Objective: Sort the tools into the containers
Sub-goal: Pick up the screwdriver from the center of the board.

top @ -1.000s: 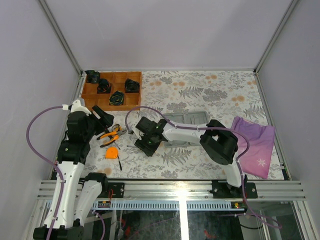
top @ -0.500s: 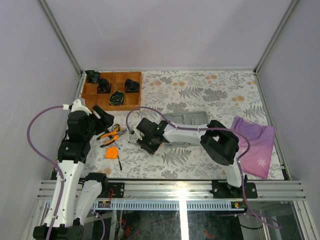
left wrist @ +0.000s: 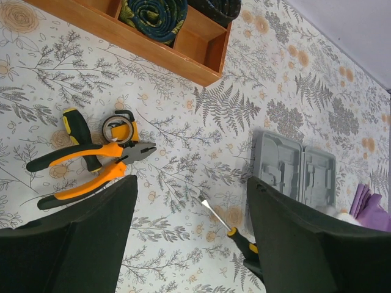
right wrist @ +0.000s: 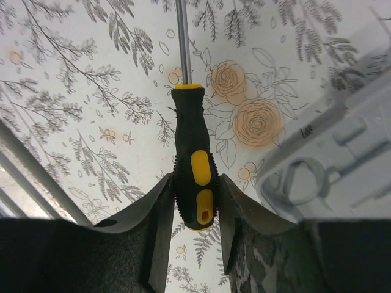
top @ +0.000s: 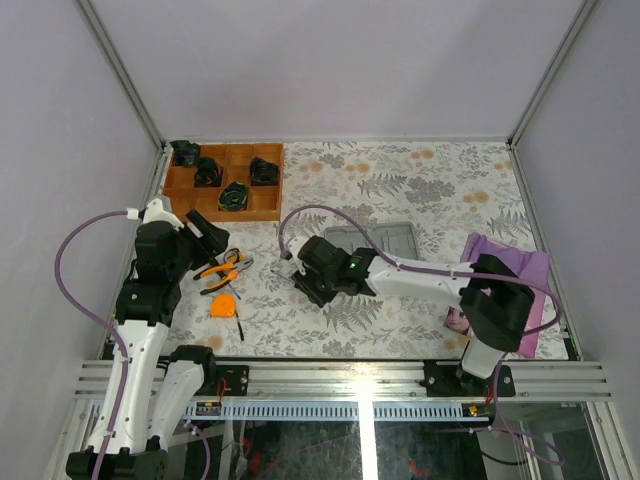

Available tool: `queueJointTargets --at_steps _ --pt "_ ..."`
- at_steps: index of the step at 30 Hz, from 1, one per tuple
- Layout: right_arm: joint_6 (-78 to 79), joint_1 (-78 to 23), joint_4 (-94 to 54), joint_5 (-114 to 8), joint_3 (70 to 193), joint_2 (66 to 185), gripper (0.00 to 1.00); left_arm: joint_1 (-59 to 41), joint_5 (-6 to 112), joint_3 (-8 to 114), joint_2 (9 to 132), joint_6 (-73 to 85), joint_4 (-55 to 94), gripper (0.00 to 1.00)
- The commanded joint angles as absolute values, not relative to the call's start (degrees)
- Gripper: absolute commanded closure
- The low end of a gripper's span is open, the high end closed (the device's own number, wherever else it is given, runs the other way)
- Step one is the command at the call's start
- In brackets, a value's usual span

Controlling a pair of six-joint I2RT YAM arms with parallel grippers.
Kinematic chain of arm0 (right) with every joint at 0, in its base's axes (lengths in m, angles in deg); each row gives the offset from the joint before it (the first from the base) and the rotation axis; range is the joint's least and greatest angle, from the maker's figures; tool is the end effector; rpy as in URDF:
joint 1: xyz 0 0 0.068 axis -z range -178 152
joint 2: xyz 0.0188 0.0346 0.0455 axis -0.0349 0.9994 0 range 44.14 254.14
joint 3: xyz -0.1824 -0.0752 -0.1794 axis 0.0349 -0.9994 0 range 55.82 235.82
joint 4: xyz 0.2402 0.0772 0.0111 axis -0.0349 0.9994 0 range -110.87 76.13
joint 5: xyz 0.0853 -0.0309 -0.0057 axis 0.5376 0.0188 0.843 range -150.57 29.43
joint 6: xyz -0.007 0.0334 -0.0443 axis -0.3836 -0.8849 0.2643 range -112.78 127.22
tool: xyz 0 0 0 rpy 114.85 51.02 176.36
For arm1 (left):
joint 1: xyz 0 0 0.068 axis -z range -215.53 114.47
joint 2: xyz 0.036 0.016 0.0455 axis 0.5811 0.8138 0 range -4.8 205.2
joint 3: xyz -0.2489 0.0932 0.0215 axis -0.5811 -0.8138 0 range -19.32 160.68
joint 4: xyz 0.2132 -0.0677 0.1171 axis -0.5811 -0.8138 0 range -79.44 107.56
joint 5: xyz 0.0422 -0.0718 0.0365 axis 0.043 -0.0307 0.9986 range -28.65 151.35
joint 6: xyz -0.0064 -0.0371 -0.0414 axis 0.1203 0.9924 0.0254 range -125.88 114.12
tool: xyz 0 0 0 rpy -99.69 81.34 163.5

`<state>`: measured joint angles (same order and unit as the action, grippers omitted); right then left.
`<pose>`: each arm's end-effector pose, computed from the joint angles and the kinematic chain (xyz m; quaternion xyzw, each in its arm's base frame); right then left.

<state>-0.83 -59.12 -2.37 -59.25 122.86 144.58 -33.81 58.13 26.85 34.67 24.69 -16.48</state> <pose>0.1758 0.3208 0.1987 -0.4255 0.8439 0.1942 0.2626 0.1478 -0.0066 0.3126 -0.1985 0.8305 -0.1676 0.4927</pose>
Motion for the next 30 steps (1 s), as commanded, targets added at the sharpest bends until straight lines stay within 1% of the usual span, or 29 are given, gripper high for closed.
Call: queueJointTargets --at_steps 1,4,10,14,18,24,30 --pt "-5.35 -58.44 -8.20 -63.98 119.53 136.55 0.97 -34.35 55.80 26.51 34.33 23.48 -14.32 0.28" --pt "-8.28 -56.51 -10.95 -63.72 115.80 132.21 1.00 -34.37 53.87 26.71 34.77 23.56 -13.89 0.27" --pt "-15.74 -50.49 -17.98 -61.34 106.55 122.40 1.00 -34.38 48.93 26.38 35.63 23.59 -12.23 0.25" --pt "-20.66 -47.42 -20.53 -67.13 100.85 115.39 1.00 -34.33 46.40 26.68 36.51 23.74 -11.48 0.25" --pt "-22.38 -46.77 -22.52 -74.91 97.06 108.84 1.00 -34.28 43.90 27.07 38.42 24.30 -10.78 0.25" --pt "-17.97 -46.78 -28.30 -80.30 92.12 98.88 1.00 -32.62 41.98 27.55 41.68 25.37 -9.25 0.26" --pt "-4.87 -46.77 -31.65 -73.49 89.61 94.16 1.00 -27.64 43.14 28.84 43.37 25.88 -7.41 0.26"
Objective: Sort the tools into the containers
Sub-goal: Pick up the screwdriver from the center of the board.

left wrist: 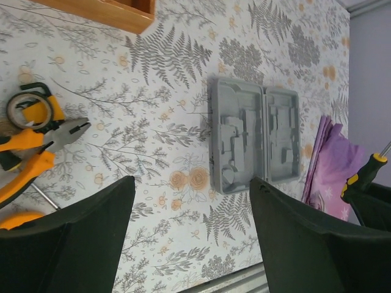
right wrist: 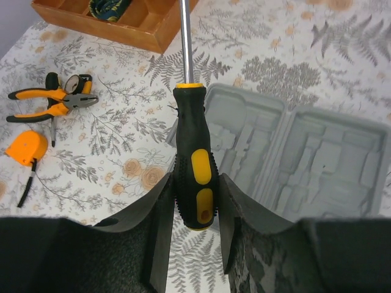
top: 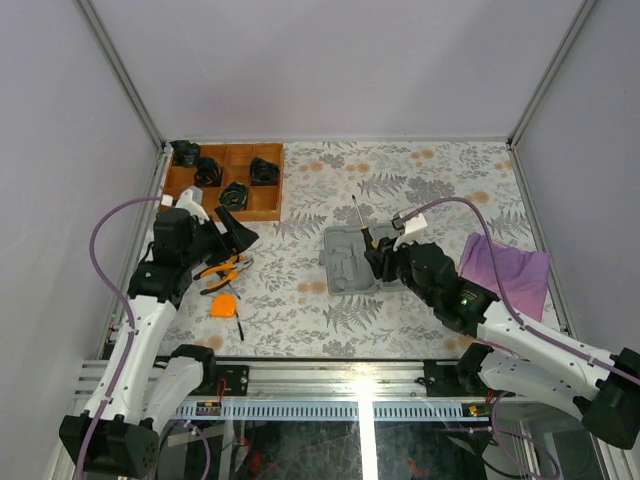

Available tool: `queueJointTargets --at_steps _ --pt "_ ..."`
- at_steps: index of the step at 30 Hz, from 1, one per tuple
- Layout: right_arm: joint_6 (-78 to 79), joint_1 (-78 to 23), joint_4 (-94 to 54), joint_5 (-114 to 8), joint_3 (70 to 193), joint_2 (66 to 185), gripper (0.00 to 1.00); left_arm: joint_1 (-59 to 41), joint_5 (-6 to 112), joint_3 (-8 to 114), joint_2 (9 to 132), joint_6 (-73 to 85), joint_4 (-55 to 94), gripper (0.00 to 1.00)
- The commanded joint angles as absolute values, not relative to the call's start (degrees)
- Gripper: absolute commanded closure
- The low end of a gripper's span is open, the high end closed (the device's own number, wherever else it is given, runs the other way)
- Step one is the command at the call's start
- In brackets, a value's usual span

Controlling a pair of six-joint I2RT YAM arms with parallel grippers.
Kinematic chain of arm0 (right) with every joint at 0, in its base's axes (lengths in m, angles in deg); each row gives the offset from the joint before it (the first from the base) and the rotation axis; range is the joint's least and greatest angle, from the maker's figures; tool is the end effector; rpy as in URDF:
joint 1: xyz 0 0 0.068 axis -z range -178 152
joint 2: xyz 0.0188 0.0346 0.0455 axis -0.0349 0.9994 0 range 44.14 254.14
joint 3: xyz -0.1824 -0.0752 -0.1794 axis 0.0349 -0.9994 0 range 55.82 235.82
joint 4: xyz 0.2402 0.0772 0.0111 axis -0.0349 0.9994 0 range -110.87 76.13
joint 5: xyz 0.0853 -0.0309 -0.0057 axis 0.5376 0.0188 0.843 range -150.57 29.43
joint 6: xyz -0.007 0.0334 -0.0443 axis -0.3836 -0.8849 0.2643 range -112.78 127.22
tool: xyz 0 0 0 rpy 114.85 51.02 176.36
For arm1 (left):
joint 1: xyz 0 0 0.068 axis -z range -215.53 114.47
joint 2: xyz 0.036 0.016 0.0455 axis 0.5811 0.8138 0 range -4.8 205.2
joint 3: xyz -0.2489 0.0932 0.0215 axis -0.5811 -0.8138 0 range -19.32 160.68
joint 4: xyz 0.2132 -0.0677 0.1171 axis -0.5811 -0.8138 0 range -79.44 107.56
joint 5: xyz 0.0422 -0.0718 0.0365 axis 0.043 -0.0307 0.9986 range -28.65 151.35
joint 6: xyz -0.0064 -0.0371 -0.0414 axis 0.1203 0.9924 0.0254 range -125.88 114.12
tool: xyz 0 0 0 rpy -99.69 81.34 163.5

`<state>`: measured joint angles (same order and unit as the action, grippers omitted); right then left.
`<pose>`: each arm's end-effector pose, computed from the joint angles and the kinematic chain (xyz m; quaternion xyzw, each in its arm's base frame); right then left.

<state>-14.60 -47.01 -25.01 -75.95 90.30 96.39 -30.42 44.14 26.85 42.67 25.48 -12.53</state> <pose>0.1473 0.1541 0.2763 -0.1026 0.7765 0.2693 0.5603 0.1755 -0.0271 0.3002 -0.1244 0.8563 -0.2754 0.4189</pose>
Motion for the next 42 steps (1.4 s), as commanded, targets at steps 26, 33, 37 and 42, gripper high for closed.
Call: queueJointTargets --at_steps 26,33,37,42 --pt "57.23 -46.81 -13.16 -35.30 94.82 96.26 1.00 -13.93 38.58 34.23 45.91 17.34 -8.36 0.24" --pt "64.99 -46.86 -7.77 -35.90 98.76 97.55 1.00 -5.65 37.38 35.45 49.25 14.42 -9.68 0.26" --pt "68.77 -46.86 -4.05 -37.35 101.12 98.18 1.00 -0.21 37.55 35.46 50.80 13.65 -9.32 0.26" --pt "71.30 -46.86 -1.89 -37.74 102.43 97.91 1.00 5.25 37.74 35.11 52.23 12.57 -8.60 0.26"
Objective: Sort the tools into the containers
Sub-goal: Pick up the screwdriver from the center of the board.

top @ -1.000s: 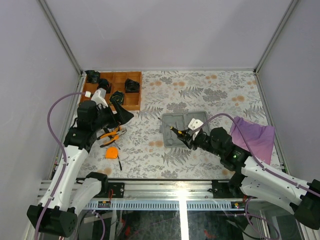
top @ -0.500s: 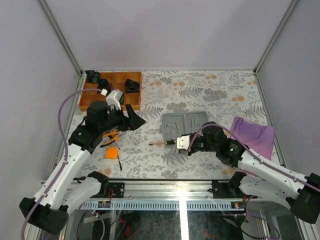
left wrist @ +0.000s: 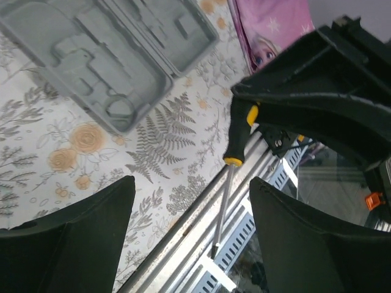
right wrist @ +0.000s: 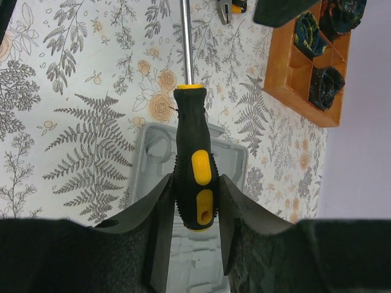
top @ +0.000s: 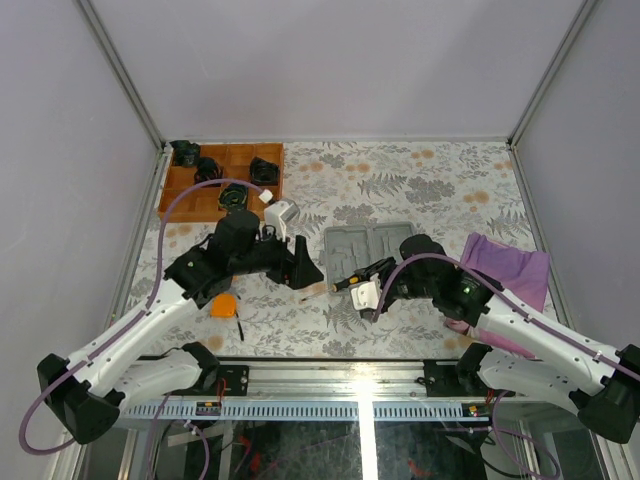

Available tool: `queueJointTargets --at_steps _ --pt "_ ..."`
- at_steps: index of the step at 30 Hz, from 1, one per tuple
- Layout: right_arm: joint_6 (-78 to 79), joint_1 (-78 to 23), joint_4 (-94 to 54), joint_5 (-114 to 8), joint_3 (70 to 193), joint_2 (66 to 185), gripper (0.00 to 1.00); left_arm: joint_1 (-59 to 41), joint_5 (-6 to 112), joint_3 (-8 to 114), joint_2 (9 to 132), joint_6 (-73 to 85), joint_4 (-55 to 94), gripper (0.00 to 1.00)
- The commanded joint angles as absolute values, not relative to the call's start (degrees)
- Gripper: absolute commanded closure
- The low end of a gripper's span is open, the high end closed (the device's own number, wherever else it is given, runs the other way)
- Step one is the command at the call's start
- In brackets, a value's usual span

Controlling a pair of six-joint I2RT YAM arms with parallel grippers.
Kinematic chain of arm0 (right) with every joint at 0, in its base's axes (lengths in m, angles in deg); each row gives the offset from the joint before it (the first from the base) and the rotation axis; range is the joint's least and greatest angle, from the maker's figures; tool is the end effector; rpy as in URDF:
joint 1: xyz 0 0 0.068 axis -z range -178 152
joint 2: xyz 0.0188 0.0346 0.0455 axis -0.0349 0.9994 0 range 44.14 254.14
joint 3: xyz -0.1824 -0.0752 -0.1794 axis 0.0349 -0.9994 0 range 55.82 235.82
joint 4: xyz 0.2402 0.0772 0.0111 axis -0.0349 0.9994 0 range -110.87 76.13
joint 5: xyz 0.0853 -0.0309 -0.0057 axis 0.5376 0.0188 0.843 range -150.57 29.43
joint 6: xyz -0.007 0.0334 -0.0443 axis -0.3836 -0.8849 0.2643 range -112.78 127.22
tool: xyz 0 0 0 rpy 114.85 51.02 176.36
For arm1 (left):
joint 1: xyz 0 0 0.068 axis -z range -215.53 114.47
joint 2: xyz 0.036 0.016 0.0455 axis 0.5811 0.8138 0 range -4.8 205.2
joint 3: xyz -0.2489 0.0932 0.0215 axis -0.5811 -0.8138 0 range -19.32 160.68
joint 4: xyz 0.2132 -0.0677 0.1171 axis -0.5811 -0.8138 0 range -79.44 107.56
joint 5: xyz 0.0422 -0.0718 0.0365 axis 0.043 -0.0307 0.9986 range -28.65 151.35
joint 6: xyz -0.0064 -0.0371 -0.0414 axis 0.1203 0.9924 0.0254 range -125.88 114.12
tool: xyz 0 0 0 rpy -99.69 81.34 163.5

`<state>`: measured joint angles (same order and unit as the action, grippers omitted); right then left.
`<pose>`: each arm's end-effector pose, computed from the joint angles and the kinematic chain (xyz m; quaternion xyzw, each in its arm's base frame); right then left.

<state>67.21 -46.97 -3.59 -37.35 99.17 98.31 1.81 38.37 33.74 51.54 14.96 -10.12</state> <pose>0.1252 0.1672 0.2856 -0.7438 0.4038 0.1234 0.5181 0.1575 -0.1391 0.3180 0.2195 0.8298 -0.3863 0.3377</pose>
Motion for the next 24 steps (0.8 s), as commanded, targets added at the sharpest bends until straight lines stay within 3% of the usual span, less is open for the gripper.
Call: queueJointTargets --at_steps 1,18,24 --pt "71.55 -46.80 -1.77 -37.66 102.59 97.83 1.00 6.19 37.79 35.08 52.80 12.32 -8.50 0.27" --pt "73.44 -46.82 -0.39 -39.12 103.28 96.17 1.00 14.32 35.28 34.32 57.63 9.47 -8.63 0.37" --pt "73.72 -46.84 -0.39 -39.30 103.02 96.20 1.00 15.00 34.69 33.81 57.74 9.15 -8.62 0.50"
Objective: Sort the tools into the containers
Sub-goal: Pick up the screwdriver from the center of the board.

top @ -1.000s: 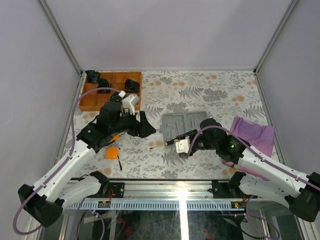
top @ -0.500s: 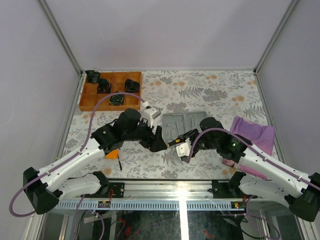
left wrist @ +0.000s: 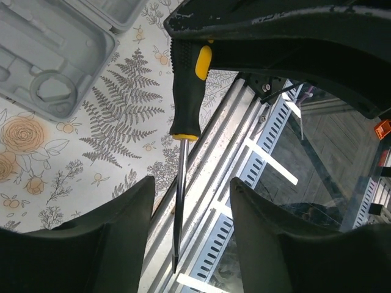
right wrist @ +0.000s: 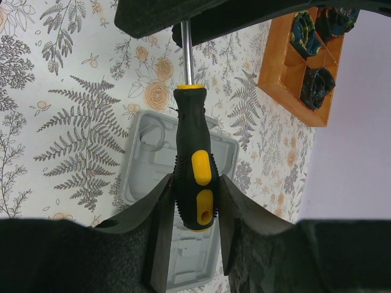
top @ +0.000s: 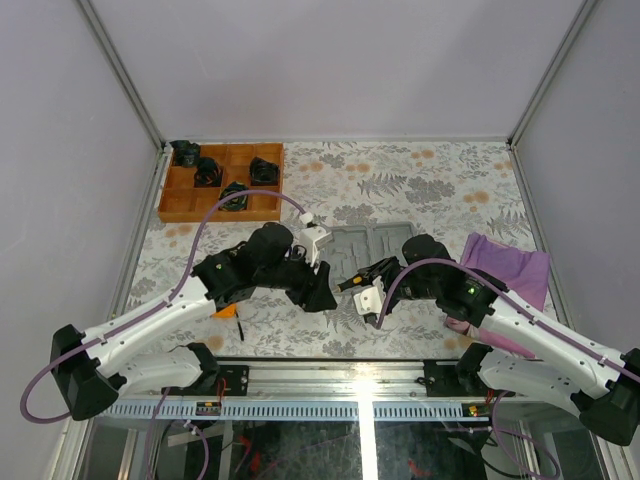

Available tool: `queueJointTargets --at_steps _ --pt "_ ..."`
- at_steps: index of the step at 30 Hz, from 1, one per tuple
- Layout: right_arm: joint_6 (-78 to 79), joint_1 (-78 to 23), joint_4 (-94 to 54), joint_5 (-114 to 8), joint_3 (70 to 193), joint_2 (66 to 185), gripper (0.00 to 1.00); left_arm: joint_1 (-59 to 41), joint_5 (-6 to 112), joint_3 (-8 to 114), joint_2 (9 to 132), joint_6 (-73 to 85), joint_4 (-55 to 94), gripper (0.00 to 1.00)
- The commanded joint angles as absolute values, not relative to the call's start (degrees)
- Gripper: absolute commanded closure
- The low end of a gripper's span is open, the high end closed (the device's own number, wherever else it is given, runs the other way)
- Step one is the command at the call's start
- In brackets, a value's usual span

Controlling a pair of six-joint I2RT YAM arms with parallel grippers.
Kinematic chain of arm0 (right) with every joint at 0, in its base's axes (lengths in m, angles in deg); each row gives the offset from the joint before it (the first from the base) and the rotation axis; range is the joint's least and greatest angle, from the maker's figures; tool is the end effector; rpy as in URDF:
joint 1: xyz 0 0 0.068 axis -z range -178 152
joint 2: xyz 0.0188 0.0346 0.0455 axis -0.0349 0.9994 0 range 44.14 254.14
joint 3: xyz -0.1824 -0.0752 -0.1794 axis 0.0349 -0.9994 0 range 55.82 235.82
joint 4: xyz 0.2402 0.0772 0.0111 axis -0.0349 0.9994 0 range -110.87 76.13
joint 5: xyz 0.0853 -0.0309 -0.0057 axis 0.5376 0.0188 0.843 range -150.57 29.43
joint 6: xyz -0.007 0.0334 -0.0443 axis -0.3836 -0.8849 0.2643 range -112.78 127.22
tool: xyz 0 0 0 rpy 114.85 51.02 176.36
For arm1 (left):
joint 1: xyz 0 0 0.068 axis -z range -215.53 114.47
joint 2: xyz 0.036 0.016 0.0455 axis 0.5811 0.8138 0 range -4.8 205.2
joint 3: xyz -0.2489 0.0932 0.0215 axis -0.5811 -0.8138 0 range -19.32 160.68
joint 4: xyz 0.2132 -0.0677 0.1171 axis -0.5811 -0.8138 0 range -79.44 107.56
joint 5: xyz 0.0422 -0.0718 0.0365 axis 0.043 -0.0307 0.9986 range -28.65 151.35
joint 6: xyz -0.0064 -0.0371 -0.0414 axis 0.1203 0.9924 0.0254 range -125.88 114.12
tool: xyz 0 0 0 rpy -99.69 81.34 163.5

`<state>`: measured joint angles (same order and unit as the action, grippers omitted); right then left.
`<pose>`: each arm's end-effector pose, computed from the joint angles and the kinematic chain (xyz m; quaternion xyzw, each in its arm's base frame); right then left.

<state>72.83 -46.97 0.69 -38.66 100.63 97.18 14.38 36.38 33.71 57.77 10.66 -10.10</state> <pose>0.1217 0.1619 0.2905 -0.7661 0.3788 0.0914 0.5111 0.1358 -0.1866 0.2964 0.3432 0.8101 -0.3999 0.2571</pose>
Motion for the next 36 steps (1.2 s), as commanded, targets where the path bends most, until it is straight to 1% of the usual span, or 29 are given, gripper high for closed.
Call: queueJointTargets --at_steps 1,8,10,12,15,18,21,23,24,26,28,33,35,36 --pt "73.67 -46.79 -0.39 -39.30 102.97 96.18 1.00 15.02 34.71 33.74 57.78 9.09 -8.63 0.53" --pt "73.80 -46.87 -0.48 -38.02 102.58 95.80 1.00 15.10 35.44 33.72 58.15 9.06 -8.85 0.79" --pt "73.80 -46.87 -0.50 -37.46 102.62 95.69 1.00 15.10 36.17 33.85 58.28 9.06 -8.97 0.88" --pt "73.78 -46.85 -0.52 -37.28 102.66 95.58 0.96 15.10 37.42 33.94 58.32 9.21 -8.99 0.99" --pt "73.66 -46.82 -0.39 -37.37 102.74 95.20 0.85 15.14 39.32 33.86 58.10 9.58 -8.99 1.00" --pt "72.85 -46.85 -0.70 -36.58 102.78 94.06 0.70 15.15 41.09 33.48 57.41 10.08 -8.65 1.00" --pt "70.94 -46.85 -2.55 -36.55 101.99 92.25 0.47 15.10 43.04 33.05 56.63 10.49 -8.63 1.00" --pt "69.37 -46.85 -4.00 -36.66 100.99 90.61 0.36 15.11 44.65 32.54 55.89 11.04 -8.22 1.00" --pt "68.31 -46.85 -5.35 -36.85 100.15 89.87 0.29 15.10 46.15 32.08 55.44 11.62 -7.76 1.00" --pt "65.27 -46.84 -8.41 -38.11 97.84 87.93 0.25 15.10 49.62 30.72 54.22 13.08 -6.51 1.00" --pt "59.11 -46.80 -13.87 -39.91 94.63 85.80 0.24 15.09 51.79 28.97 52.83 15.12 -4.59 1.00" --pt "38.07 -46.87 -30.38 -43.03 86.01 82.49 0.25 15.10 55.80 26.89 50.23 18.24 -1.83 1.00" --pt "28.79 -46.86 -33.73 -45.06 85.10 82.73 0.25 15.10 56.75 25.86 49.09 19.42 -0.53 1.00" --pt "24.02 -46.87 -35.49 -46.32 84.65 83.10 0.27 15.14 57.05 25.38 48.49 19.94 0.20 1.00"
